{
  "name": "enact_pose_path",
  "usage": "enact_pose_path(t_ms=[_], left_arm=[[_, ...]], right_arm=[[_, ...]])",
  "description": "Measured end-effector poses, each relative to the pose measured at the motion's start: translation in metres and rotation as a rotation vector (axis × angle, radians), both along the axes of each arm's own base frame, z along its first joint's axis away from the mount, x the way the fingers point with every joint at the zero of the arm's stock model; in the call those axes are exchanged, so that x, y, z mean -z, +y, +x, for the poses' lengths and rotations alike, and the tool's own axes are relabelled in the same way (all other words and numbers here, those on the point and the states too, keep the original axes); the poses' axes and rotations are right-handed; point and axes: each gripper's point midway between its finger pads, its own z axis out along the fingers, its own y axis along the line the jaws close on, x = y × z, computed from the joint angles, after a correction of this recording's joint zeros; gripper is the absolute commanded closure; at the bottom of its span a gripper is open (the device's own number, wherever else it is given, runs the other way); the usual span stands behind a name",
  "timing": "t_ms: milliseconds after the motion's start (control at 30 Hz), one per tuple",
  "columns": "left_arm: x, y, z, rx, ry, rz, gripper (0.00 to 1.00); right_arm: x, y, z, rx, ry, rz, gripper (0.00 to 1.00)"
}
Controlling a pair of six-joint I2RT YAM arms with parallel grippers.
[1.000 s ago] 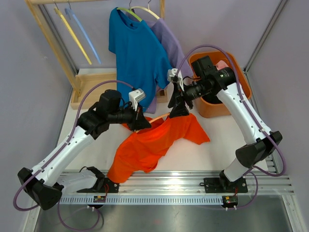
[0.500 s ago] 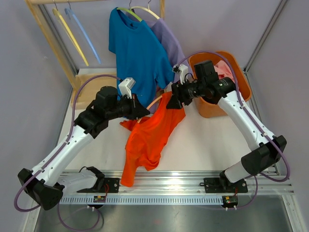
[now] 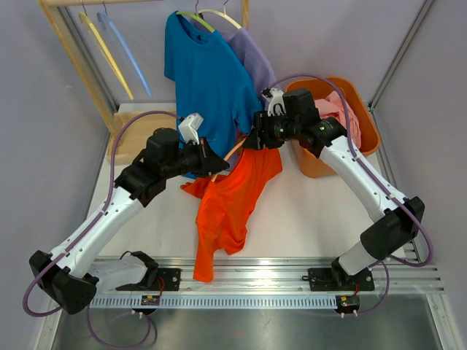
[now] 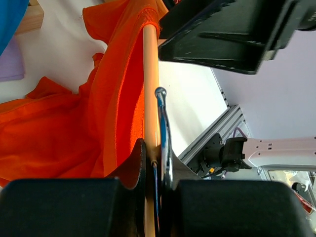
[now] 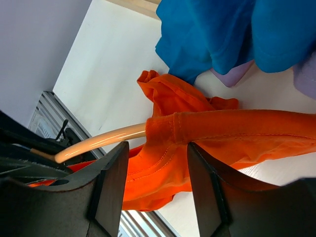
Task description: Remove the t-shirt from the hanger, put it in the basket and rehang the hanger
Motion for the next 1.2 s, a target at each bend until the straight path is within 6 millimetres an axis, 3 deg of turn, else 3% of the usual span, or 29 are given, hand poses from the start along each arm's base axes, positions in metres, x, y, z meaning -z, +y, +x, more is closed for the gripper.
enact_pose_path(t_ms=[200,300,433,467,700,800,1033,1200], left_arm=[[-0.001,0.0,0.001,-0.008,0.004,-0.005,1.0],[-0.002,0.0,0.001,-0.009,0.003,-0.009,1.0],[-0.002,0.0,0.001,-0.01,0.002,-0.01,1.0],[-0.002,0.0,0.001,-0.01,0.002,-0.009,1.0],[0.003,0.002,0.001,0.001,-0.014,0.022,1.0],[0.013,0.007,-0.004,0.03,-0.027,0.082,1.0],[0.03,0.019,-0.018,0.106,-0.056,0.185,1.0],[0.026,0.018,-0.019,0.149,-0.121,0.196,1.0]], right_arm=[[0.012,0.004,0.004,0.023,0.039,-0.014,0.53],[0.013,0.003,0.005,0.035,0.038,-0.018,0.64],[0.014,0.002,0.008,0.06,0.04,-0.024,0.98],[0.014,0.002,0.008,0.062,0.04,-0.024,1.0],[0.014,-0.003,0.014,0.091,0.019,-0.045,1.0],[0.016,-0.013,0.024,0.133,-0.007,-0.075,1.0],[0.019,-0.074,0.064,0.301,-0.033,-0.119,1.0],[0.036,-0.1,0.073,0.342,-0.011,-0.152,1.0]])
